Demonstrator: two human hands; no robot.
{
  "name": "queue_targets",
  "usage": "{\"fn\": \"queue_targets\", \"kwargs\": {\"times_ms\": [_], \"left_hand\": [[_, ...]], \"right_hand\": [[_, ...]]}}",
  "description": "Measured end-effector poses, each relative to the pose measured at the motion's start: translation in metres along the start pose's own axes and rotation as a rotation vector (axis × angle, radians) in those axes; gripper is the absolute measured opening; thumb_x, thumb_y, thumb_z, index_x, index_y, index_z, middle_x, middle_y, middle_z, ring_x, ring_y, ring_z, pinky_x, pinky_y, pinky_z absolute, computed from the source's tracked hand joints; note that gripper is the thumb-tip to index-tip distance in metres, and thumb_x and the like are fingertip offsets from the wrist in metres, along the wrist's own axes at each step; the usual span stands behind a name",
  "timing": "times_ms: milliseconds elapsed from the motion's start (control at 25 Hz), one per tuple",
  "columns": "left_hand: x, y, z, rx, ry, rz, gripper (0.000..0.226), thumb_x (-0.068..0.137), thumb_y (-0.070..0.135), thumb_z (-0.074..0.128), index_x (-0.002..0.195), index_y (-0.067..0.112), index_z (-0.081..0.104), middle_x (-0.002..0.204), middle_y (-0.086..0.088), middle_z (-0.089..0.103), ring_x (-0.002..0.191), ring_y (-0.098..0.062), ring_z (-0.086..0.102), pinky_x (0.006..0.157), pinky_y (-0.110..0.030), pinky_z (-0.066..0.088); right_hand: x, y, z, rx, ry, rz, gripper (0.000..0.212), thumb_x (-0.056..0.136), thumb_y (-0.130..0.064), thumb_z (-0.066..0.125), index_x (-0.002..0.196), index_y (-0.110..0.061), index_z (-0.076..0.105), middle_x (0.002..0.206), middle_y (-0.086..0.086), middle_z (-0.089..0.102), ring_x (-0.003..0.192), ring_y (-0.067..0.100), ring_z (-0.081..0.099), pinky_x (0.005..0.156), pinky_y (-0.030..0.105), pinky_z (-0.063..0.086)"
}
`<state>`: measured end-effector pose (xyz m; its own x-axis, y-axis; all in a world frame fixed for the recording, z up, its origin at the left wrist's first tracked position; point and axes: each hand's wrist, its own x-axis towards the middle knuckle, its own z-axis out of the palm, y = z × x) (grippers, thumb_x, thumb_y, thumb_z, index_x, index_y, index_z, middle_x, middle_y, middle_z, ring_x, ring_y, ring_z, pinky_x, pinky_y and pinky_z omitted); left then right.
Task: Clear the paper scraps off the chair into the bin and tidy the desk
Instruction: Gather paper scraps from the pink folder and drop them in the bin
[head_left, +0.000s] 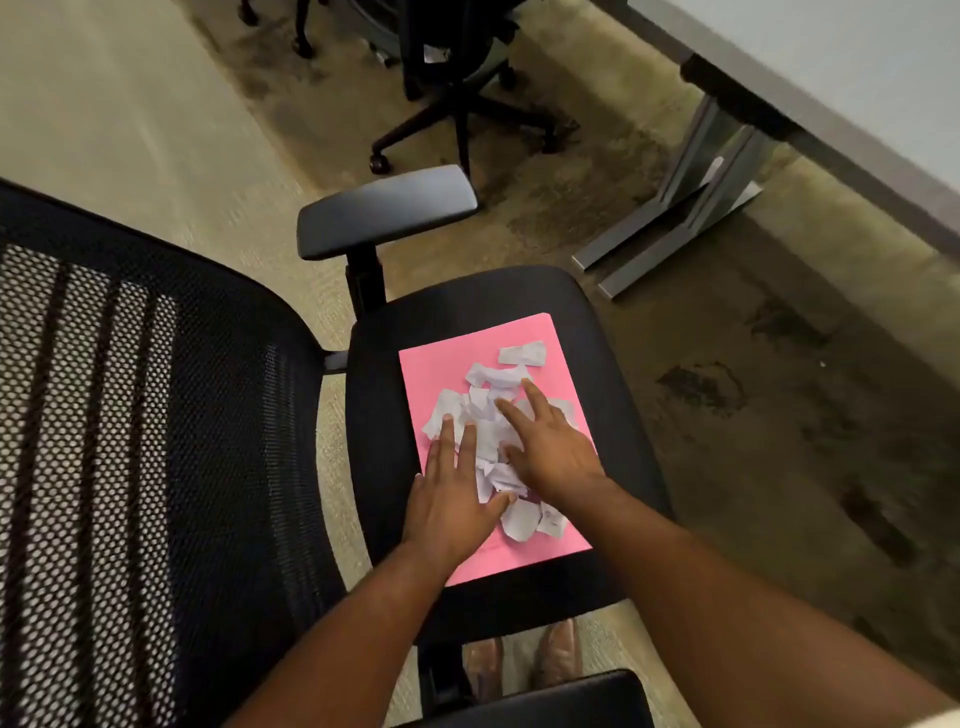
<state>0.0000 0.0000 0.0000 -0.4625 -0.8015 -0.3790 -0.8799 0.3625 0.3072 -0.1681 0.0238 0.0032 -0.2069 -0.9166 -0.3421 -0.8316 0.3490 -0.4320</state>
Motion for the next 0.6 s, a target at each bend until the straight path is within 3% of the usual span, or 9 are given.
{"fn": "queue_targets", "kwargs": {"times_ms": [200, 320, 400, 520, 600], "left_hand": [[0.005, -0.006, -0.003, -0.020, 0.086, -0.040, 0.095, 0.086, 0.079, 0.039, 0.156, 0.037, -0.010, 0.169, 0.005, -0.013, 0.156, -0.024, 0.003, 0.118, -0.056, 0.026], [0.015, -0.002, -0.010, -0.060, 0.098, -0.115, 0.096, 0.087, 0.076, 0.046, 0.157, 0.036, -0.005, 0.169, 0.001, -0.013, 0.156, -0.028, 0.000, 0.119, -0.057, 0.023], [0.025, 0.004, -0.015, -0.101, 0.081, -0.183, 0.097, 0.086, 0.072, 0.053, 0.157, 0.037, -0.003, 0.169, -0.001, -0.011, 0.156, -0.031, 0.003, 0.117, -0.058, 0.028], [0.039, 0.010, -0.020, -0.132, 0.033, -0.206, 0.097, 0.085, 0.064, 0.063, 0.157, 0.038, 0.003, 0.169, -0.003, -0.007, 0.154, -0.034, 0.012, 0.110, -0.053, 0.042], [0.047, 0.014, -0.023, -0.083, -0.002, -0.174, 0.095, 0.085, 0.062, 0.065, 0.157, 0.038, 0.007, 0.169, -0.004, -0.007, 0.152, -0.036, 0.017, 0.103, -0.048, 0.047]], "right_hand": [[0.008, 0.002, 0.012, 0.003, -0.032, 0.028, 0.051, 0.092, -0.030, 0.069, 0.138, -0.030, 0.049, 0.151, 0.001, 0.038, 0.125, 0.027, 0.050, 0.096, 0.040, 0.055], [0.008, 0.001, 0.007, 0.318, -0.046, 0.153, 0.026, 0.099, -0.036, 0.054, 0.125, -0.032, 0.051, 0.131, -0.004, 0.054, 0.104, 0.017, 0.060, 0.090, 0.036, 0.056], [0.010, 0.000, 0.002, 0.405, -0.013, 0.183, 0.019, 0.100, -0.033, 0.052, 0.119, -0.030, 0.051, 0.118, -0.008, 0.056, 0.094, 0.015, 0.061, 0.076, 0.025, 0.055], [0.004, 0.001, -0.006, 0.405, 0.017, 0.206, 0.021, 0.099, -0.027, 0.058, 0.120, -0.028, 0.055, 0.106, -0.020, 0.046, 0.082, 0.005, 0.056, 0.055, 0.002, 0.039], [-0.003, 0.006, -0.010, 0.350, 0.076, 0.172, 0.024, 0.098, -0.023, 0.062, 0.121, -0.026, 0.060, 0.112, -0.017, 0.045, 0.081, 0.003, 0.051, 0.063, 0.000, 0.037]]}}
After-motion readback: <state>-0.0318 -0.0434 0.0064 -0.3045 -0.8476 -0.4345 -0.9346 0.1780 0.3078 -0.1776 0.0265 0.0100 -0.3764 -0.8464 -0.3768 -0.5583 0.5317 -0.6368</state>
